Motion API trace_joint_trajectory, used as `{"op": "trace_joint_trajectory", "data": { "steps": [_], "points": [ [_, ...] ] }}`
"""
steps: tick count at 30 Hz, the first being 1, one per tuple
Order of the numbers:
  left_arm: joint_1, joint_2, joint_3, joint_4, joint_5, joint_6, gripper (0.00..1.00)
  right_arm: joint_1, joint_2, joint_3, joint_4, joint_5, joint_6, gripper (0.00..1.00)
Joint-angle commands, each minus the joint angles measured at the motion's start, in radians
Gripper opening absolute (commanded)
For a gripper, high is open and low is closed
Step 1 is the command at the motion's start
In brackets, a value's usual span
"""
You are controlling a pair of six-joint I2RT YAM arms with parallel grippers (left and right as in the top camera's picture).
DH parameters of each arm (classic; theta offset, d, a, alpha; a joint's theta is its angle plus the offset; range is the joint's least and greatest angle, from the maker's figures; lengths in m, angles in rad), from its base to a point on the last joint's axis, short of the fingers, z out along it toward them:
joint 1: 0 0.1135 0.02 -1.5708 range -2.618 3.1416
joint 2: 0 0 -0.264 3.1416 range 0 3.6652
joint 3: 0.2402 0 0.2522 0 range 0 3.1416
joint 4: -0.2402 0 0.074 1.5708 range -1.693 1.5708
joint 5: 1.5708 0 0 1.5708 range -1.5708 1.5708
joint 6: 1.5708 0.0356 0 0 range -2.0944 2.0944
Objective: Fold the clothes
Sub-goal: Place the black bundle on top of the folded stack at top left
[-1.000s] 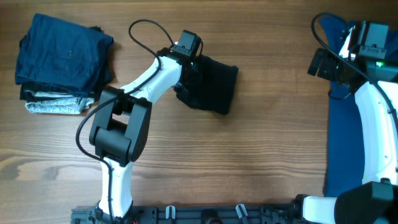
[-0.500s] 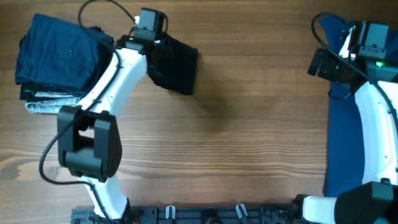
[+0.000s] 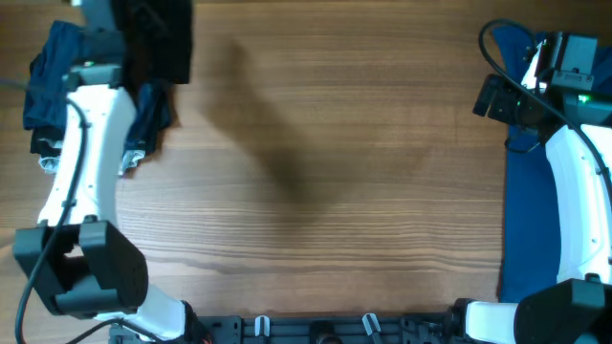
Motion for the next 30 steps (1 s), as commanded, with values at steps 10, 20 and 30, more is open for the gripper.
{"op": "trace_joint_trajectory", "data": {
  "steps": [10, 20, 30],
  "points": [
    [0.223, 0.033, 0.010, 0.229, 0.080, -0.620, 0.04, 0.002, 0.003, -0.008, 0.000, 0.018, 0.001, 1.00],
    [0.263, 0.168, 0.010, 0.324, 0.127, -0.716, 0.04, 0.002, 0.003, -0.008, 0.000, 0.018, 0.001, 0.99],
    [0.336, 0.227, 0.010, 0.153, 0.147, -0.639, 0.04, 0.002, 0.003, -0.008, 0.000, 0.018, 0.002, 1.00]
  ]
}}
